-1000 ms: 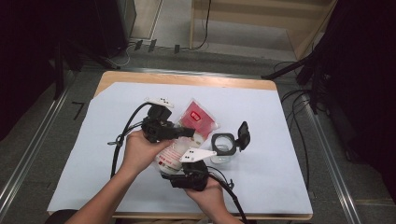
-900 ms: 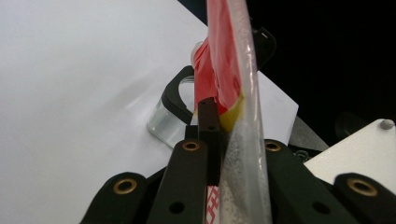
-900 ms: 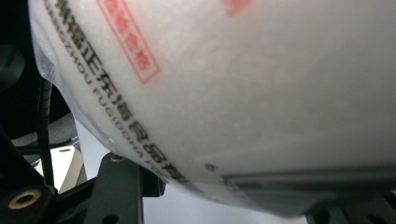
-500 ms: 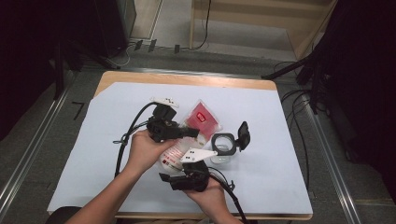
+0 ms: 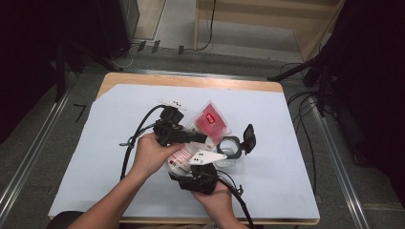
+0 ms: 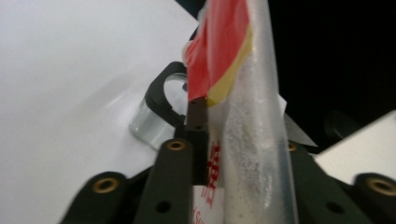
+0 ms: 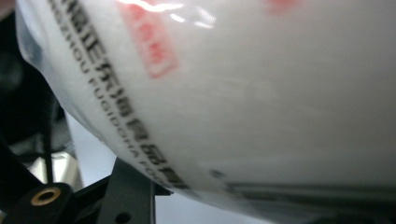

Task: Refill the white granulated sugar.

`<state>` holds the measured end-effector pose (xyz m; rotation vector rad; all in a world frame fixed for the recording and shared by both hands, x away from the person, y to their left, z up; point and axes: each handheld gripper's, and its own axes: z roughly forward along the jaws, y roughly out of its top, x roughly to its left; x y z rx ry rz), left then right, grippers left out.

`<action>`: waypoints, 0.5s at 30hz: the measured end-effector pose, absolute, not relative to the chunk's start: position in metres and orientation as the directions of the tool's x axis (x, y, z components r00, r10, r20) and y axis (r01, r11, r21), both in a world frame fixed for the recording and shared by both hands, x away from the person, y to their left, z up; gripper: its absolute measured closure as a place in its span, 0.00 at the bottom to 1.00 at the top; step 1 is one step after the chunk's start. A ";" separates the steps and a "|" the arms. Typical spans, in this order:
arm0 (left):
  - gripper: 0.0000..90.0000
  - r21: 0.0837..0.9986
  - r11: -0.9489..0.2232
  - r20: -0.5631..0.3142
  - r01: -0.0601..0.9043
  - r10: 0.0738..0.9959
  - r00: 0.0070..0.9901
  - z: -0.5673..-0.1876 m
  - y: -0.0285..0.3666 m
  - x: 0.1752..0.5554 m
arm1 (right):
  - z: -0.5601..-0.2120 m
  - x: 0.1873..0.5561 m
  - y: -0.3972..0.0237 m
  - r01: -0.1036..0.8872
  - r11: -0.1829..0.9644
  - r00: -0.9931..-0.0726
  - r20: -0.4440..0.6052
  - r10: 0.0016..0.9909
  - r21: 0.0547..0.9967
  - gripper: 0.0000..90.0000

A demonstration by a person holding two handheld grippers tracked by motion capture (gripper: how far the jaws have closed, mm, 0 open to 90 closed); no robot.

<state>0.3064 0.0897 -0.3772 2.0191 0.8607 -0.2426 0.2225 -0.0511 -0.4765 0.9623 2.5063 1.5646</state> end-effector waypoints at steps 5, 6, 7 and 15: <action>0.87 0.640 -0.374 -0.484 0.671 0.483 0.730 -0.379 0.082 0.306 | -0.479 0.221 -0.048 0.502 0.294 -0.793 0.297 0.532 0.813 0.63; 0.87 0.637 -0.381 -0.478 0.671 0.488 0.731 -0.379 0.081 0.305 | -0.480 0.221 -0.048 0.509 0.287 -0.790 0.309 0.529 0.811 0.63; 0.86 0.634 -0.389 -0.470 0.668 0.492 0.733 -0.378 0.080 0.305 | -0.482 0.222 -0.048 0.520 0.278 -0.785 0.323 0.529 0.808 0.63; 0.81 0.679 -0.342 -0.463 0.650 0.489 0.740 -0.359 0.092 0.301 | -0.483 0.217 -0.053 0.532 0.246 -0.782 0.360 0.508 0.810 0.66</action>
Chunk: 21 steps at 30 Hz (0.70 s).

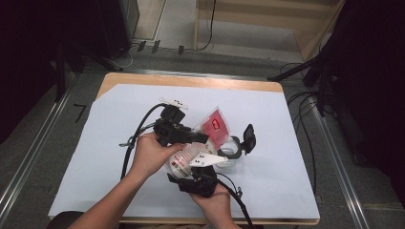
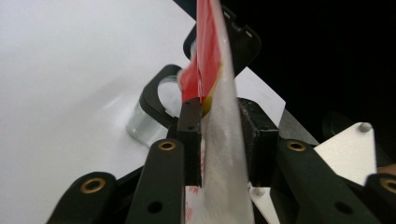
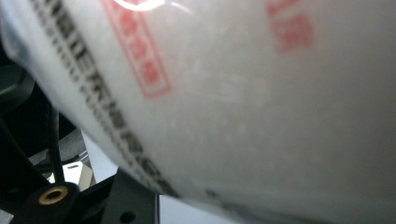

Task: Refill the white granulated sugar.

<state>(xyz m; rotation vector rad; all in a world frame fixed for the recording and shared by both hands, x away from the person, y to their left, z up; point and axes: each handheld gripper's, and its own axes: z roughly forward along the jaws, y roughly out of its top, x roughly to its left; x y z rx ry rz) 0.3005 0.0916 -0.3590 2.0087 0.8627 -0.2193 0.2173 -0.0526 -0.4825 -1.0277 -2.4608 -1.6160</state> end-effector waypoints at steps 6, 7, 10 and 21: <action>0.93 0.668 -0.357 -0.461 0.653 0.491 0.739 -0.361 0.088 0.300 | -0.484 0.216 -0.049 0.529 0.268 -0.795 0.360 0.488 0.805 0.67; 0.93 0.670 -0.351 -0.465 0.654 0.488 0.738 -0.362 0.087 0.299 | -0.483 0.215 -0.047 0.518 0.279 -0.801 0.345 0.489 0.808 0.67; 0.93 0.673 -0.341 -0.466 0.656 0.494 0.734 -0.360 0.084 0.299 | -0.481 0.216 -0.046 0.516 0.274 -0.800 0.342 0.494 0.812 0.64; 0.91 0.646 -0.383 -0.458 0.661 0.499 0.736 -0.346 0.071 0.309 | -0.465 0.221 -0.044 0.499 0.279 -0.807 0.323 0.495 0.820 0.67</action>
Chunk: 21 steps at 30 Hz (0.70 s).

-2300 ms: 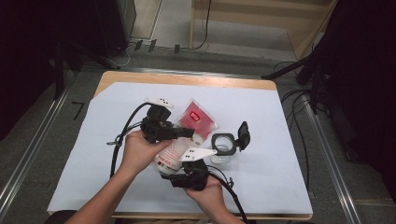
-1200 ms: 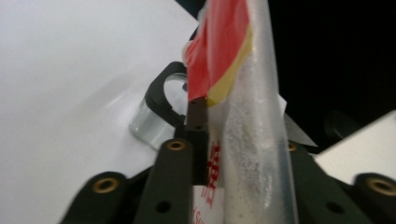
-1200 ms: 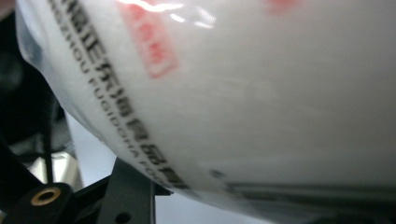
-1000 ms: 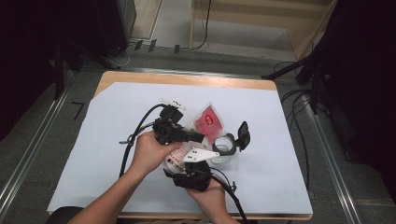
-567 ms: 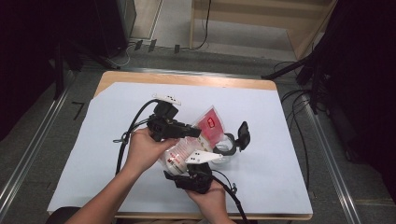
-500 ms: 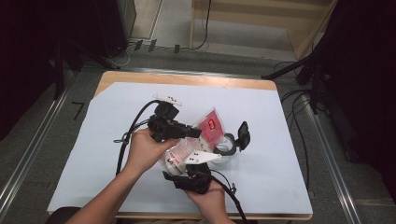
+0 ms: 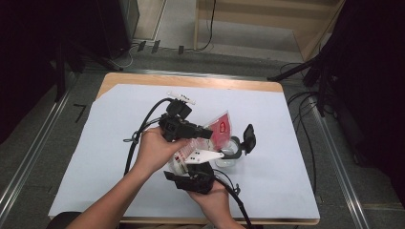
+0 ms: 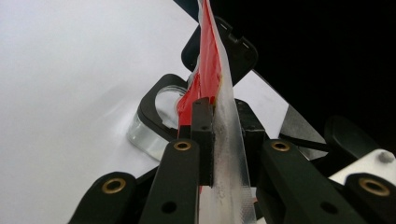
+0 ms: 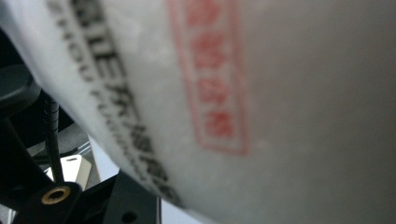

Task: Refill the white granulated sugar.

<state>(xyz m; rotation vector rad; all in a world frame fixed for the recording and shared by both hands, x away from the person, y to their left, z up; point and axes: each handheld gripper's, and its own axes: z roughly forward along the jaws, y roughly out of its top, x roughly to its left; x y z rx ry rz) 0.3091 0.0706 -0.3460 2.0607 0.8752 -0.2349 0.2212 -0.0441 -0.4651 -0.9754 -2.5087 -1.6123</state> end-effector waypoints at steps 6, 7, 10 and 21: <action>0.88 0.641 -0.358 -0.502 0.679 0.475 0.723 -0.345 0.066 0.315 | -0.460 0.224 -0.050 0.486 0.277 -0.803 0.298 0.516 0.829 0.67; 0.88 0.637 -0.369 -0.497 0.677 0.475 0.726 -0.345 0.065 0.315 | -0.461 0.225 -0.051 0.488 0.271 -0.801 0.302 0.517 0.830 0.67; 0.84 0.644 -0.386 -0.479 0.661 0.471 0.741 -0.345 0.065 0.315 | -0.461 0.227 -0.054 0.508 0.246 -0.796 0.341 0.499 0.825 0.68; 0.85 0.652 -0.418 -0.433 0.633 0.480 0.763 -0.341 0.072 0.309 | -0.460 0.226 -0.055 0.526 0.213 -0.801 0.396 0.448 0.823 0.68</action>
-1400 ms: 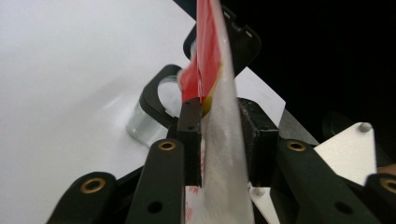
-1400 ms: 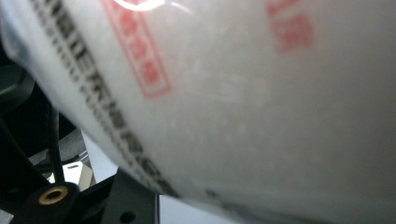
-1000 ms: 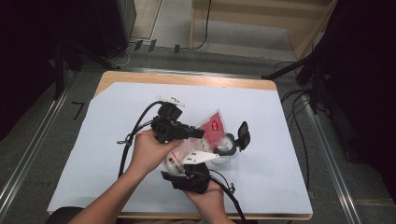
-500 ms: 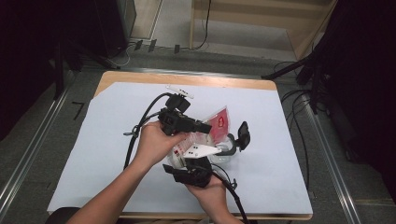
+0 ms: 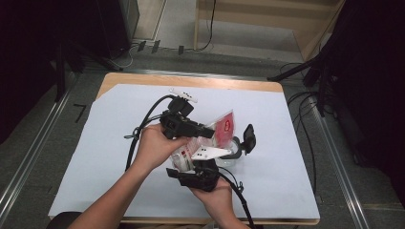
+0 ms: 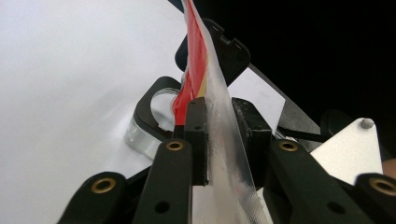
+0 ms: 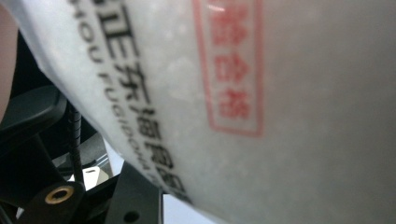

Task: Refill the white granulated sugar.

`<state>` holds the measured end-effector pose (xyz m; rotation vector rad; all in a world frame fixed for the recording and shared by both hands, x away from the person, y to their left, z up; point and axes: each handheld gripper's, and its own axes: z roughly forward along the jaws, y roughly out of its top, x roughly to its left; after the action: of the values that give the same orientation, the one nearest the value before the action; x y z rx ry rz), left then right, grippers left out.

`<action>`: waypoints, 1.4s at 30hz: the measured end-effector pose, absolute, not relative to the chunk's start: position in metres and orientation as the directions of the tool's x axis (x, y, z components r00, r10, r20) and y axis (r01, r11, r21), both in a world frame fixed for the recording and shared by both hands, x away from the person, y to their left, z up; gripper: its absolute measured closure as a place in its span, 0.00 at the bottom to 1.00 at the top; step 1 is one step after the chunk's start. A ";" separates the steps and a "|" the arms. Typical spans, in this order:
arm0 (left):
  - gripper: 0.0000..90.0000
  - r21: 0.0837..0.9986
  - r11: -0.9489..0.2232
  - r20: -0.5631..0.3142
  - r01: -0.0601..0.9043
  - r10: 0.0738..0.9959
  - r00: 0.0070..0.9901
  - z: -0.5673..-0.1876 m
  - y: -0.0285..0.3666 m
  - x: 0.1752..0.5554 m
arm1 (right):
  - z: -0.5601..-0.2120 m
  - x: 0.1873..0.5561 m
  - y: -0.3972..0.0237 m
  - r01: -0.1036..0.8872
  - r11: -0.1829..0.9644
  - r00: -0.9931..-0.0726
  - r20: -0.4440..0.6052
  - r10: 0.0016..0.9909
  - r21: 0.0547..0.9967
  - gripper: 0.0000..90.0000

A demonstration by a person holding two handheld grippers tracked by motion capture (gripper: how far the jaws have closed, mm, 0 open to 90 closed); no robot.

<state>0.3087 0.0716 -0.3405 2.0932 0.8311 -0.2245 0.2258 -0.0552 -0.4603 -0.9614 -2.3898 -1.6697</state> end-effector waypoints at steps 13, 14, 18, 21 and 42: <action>0.96 0.627 -0.434 -0.408 0.647 0.524 0.747 -0.340 0.075 0.307 | -0.463 0.226 -0.053 0.502 0.256 -0.817 0.356 0.454 0.826 0.67; 0.98 0.628 -0.428 -0.410 0.650 0.528 0.744 -0.340 0.075 0.307 | -0.462 0.225 -0.052 0.494 0.267 -0.822 0.344 0.454 0.827 0.67; 0.98 0.637 -0.393 -0.433 0.663 0.529 0.730 -0.343 0.076 0.310 | -0.459 0.222 -0.048 0.454 0.297 -0.835 0.284 0.472 0.840 0.64; 0.97 0.650 -0.383 -0.431 0.657 0.526 0.733 -0.343 0.074 0.309 | -0.456 0.223 -0.049 0.467 0.283 -0.824 0.296 0.483 0.838 0.68; 0.99 0.650 -0.383 -0.413 0.656 0.547 0.728 -0.340 0.071 0.307 | -0.451 0.222 -0.048 0.466 0.285 -0.827 0.298 0.476 0.838 0.65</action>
<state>0.3068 0.0713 -0.3401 2.0768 0.9089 -0.1634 0.2217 -0.0483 -0.4511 -0.9259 -2.5257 -1.6413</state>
